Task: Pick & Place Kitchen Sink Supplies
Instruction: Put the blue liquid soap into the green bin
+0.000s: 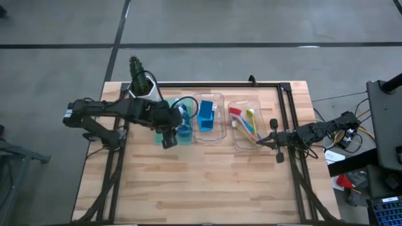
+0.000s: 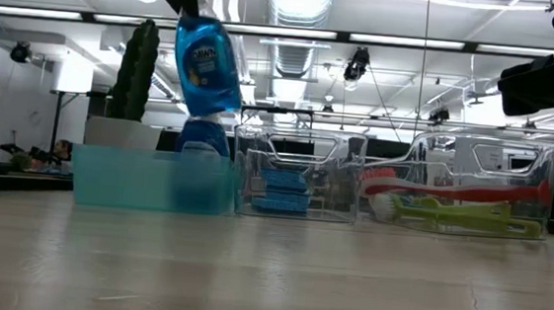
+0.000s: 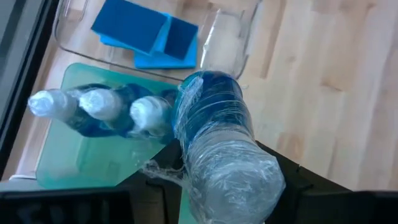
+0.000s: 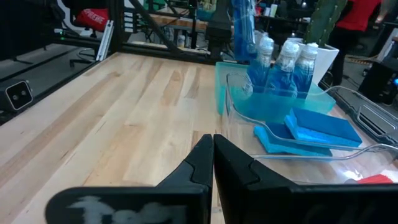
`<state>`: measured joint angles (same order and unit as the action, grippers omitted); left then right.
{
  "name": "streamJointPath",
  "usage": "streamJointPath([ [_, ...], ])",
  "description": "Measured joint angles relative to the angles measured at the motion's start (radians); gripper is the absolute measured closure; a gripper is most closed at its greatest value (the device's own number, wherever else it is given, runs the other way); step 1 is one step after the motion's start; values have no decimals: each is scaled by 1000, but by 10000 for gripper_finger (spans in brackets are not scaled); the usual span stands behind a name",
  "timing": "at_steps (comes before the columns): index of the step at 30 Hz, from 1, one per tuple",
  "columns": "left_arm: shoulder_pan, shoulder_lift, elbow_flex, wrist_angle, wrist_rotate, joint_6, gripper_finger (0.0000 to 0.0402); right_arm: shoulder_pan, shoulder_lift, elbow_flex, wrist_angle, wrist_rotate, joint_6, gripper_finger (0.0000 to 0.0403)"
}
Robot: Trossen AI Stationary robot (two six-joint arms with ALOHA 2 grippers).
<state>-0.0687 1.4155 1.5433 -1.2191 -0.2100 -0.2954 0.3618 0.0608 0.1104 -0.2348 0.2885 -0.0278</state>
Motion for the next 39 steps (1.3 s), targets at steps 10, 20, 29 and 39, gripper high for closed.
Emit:
streamJointPath([
  [10,17,2,-138,58,13,-8,248,0,0,0,0,0,-1,394],
  [20,32,2,-255,146,36,-26,248,0,0,0,0,0,-1,394],
  [29,41,2,-313,251,84,-27,248,0,0,0,0,0,-1,394],
  [39,91,17,-320,255,146,-66,248,0,0,0,0,0,0,394],
])
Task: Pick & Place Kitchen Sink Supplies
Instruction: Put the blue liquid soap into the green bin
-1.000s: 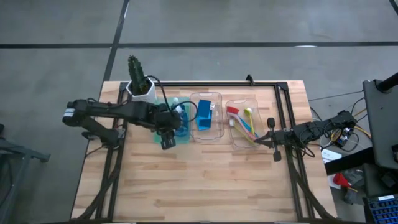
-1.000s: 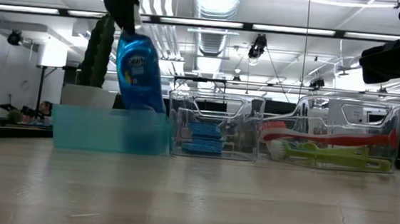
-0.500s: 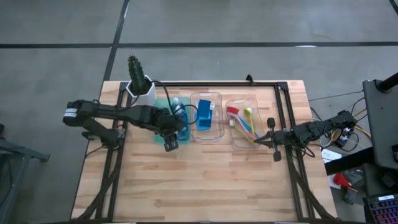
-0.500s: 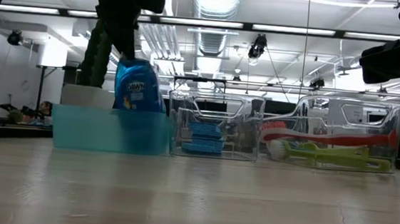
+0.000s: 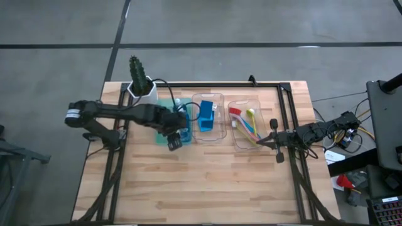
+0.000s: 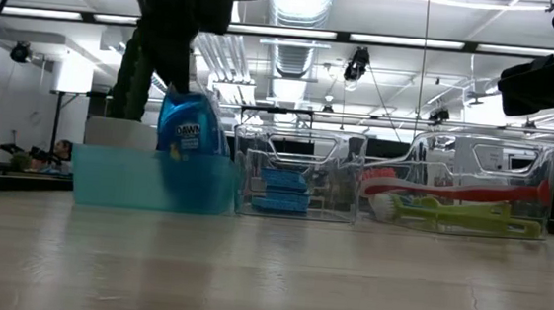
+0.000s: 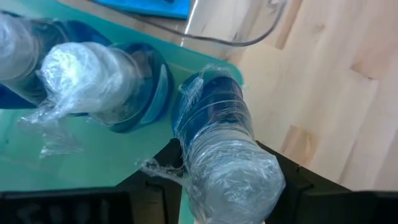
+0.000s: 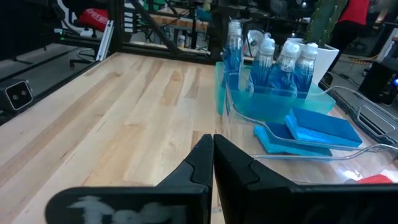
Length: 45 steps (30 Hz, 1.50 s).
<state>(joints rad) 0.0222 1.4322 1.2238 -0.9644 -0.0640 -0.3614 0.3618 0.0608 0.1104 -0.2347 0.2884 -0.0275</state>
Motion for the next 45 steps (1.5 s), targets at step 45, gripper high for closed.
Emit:
streamJointPath([
  [45,57,84,171,-68,47,57,156,0,0,0,0,0,-1,394],
])
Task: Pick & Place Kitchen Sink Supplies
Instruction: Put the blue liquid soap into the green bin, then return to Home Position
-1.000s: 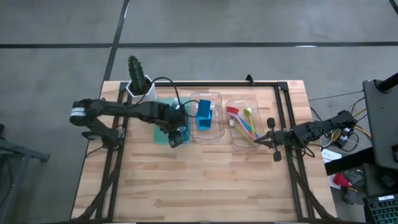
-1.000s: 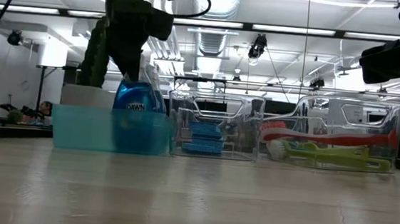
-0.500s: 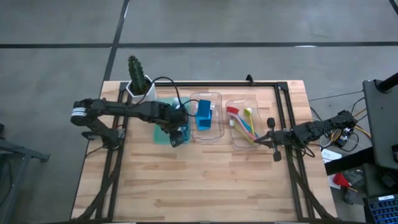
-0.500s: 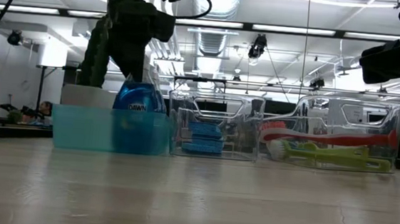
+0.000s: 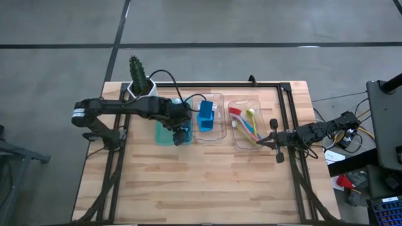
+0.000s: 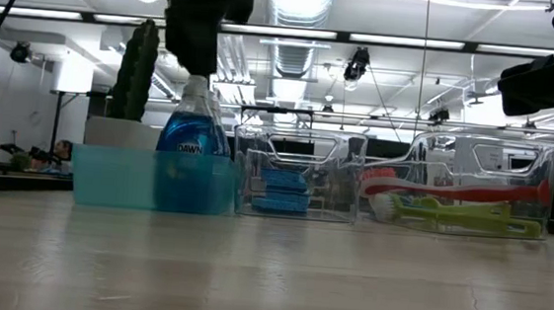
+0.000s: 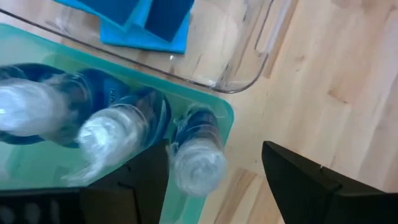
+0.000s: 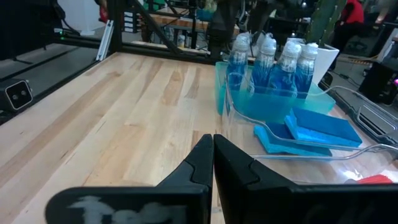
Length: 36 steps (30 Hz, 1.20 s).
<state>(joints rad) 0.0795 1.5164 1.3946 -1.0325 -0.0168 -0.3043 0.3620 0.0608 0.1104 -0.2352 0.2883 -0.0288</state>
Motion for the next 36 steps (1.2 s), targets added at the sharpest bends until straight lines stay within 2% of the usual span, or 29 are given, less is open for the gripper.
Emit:
streamJointPath([
  [12,-3,-2,199,-189,-2,15,168,0,0,0,0,0,1,394],
  [16,-19,-14,203,-190,0,19,220,0,0,0,0,0,1,394],
  [20,-52,-40,190,-183,0,34,315,0,0,0,0,0,2,394],
  [22,-73,-68,166,-150,-4,27,364,0,0,0,0,0,0,394],
  [24,-100,-111,123,-80,-12,28,391,0,0,0,0,0,2,394],
  [31,-202,-315,-115,252,-31,50,395,0,0,0,0,0,0,394],
  [36,-258,-452,-251,344,-56,45,401,0,0,0,0,0,0,394],
])
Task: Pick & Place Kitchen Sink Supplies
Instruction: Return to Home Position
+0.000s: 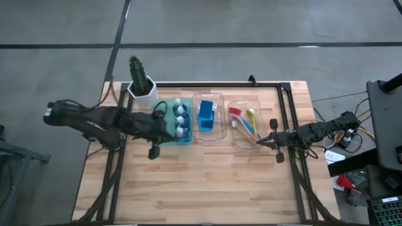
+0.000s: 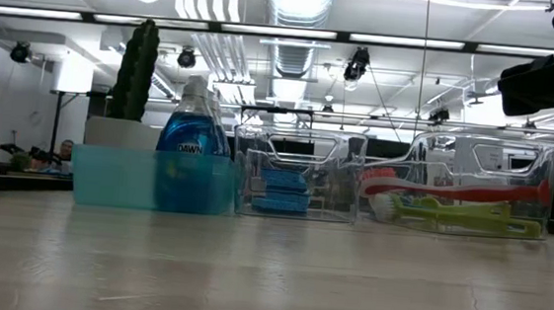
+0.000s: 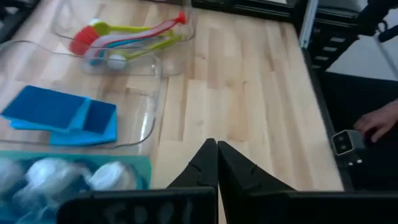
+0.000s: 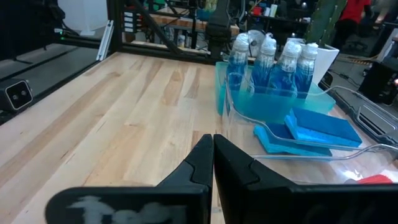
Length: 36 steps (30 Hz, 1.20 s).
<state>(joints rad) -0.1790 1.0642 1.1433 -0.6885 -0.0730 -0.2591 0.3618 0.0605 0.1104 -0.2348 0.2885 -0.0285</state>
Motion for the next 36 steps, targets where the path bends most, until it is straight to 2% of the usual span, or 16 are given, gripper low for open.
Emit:
streamJointPath([
  [5,-27,-123,-99,1,-91,31,397,0,0,0,0,0,0,394],
  [9,-28,-191,-184,17,-113,-4,397,0,0,0,0,0,0,394],
  [16,-66,-303,-383,282,-99,81,396,0,0,0,0,0,1,394],
  [20,-74,-403,-515,349,-106,104,396,0,0,0,0,0,2,394],
  [30,-73,-715,-771,404,-315,146,396,0,0,0,0,0,2,394],
  [36,-72,-880,-881,450,-332,227,396,0,0,0,0,0,1,394],
])
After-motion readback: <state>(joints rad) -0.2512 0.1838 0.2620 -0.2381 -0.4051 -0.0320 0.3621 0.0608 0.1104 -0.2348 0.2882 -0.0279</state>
